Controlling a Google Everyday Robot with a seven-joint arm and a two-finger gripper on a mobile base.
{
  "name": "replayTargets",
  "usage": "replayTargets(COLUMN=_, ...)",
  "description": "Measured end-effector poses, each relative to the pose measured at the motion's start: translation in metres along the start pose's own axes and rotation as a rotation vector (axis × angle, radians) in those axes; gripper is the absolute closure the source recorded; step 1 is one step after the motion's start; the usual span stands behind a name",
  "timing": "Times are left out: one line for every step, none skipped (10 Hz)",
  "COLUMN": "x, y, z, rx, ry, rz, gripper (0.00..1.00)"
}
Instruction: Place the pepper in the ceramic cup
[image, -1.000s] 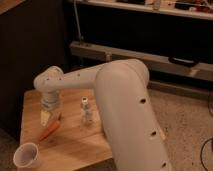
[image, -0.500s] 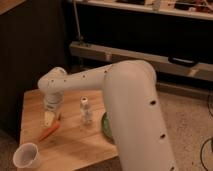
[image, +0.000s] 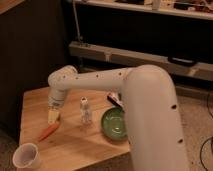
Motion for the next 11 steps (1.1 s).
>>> replayTargets(x=-0.008, y=-0.001, z=0.002, rx=-0.007, ry=0.028, rz=-0.036, gripper=0.20)
replayTargets(x=-0.016, y=-0.004, z=0.005, rx=-0.018, ry=0.063, rz=-0.074, gripper=0.20)
replayTargets(x=-0.018, y=-0.006, z=0.005, rx=-0.022, ry=0.083, rz=-0.086, gripper=0.20)
replayTargets(x=-0.019, y=-0.007, z=0.005, rx=-0.023, ry=0.085, rz=-0.089, gripper=0.20)
replayTargets(x=-0.018, y=-0.007, z=0.005, rx=-0.023, ry=0.086, rz=-0.087, gripper=0.20)
replayTargets(x=-0.017, y=-0.007, z=0.005, rx=-0.022, ry=0.087, rz=-0.087, gripper=0.20)
replayTargets(x=-0.018, y=-0.007, z=0.005, rx=-0.019, ry=0.088, rz=-0.098, gripper=0.20)
replayTargets(x=-0.020, y=-0.005, z=0.005, rx=-0.007, ry=0.091, rz=-0.132, gripper=0.20)
replayTargets(x=-0.022, y=-0.005, z=0.004, rx=-0.001, ry=0.095, rz=-0.201, gripper=0.20)
replayTargets(x=-0.026, y=-0.005, z=0.003, rx=-0.001, ry=0.094, rz=-0.312, gripper=0.20)
replayTargets(x=-0.027, y=-0.004, z=0.003, rx=-0.006, ry=0.091, rz=-0.397, gripper=0.20)
